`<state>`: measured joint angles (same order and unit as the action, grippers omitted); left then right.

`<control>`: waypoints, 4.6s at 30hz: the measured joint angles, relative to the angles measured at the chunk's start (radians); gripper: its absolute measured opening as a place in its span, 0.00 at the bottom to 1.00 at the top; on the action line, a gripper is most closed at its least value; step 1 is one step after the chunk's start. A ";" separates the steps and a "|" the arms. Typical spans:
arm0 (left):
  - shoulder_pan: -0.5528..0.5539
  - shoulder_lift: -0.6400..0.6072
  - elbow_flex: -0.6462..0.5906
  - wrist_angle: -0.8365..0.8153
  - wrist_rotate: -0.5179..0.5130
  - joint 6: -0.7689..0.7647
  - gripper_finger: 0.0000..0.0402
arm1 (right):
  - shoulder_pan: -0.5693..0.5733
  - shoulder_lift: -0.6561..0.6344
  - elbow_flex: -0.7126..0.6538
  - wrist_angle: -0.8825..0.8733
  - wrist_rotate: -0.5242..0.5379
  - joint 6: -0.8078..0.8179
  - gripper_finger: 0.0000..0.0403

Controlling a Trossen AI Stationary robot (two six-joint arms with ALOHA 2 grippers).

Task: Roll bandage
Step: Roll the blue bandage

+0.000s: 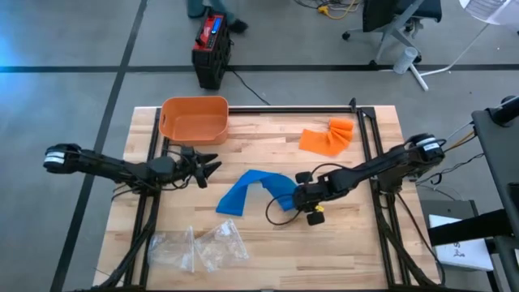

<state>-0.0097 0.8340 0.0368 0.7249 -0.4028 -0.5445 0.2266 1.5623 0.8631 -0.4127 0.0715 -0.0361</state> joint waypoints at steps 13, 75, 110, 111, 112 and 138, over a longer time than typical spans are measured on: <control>-0.097 0.122 0.004 0.702 0.335 0.209 0.58 | 0.000 -0.121 0.077 0.006 -0.049 0.130 0.28; -0.190 0.218 0.549 -0.151 0.125 0.680 0.58 | -0.174 -0.272 0.794 -0.496 0.185 0.335 0.30; -0.216 0.409 0.855 -0.339 0.332 0.561 0.58 | -0.094 -0.057 0.750 -0.322 -0.412 0.321 0.24; -0.217 0.426 0.863 -0.342 0.332 0.561 0.58 | -0.094 -0.057 0.750 -0.333 -0.412 0.323 0.24; -0.217 0.442 0.871 -0.342 0.333 0.561 0.58 | -0.094 -0.057 0.750 -0.343 -0.412 0.324 0.25; -0.221 0.530 0.901 -0.380 0.255 0.659 0.45 | -0.094 -0.056 0.749 -0.357 -0.329 0.393 0.30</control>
<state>-0.2308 1.3642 0.9379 0.3450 -0.1479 0.1150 0.1329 1.5059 1.6119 -0.7699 -0.2575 0.3570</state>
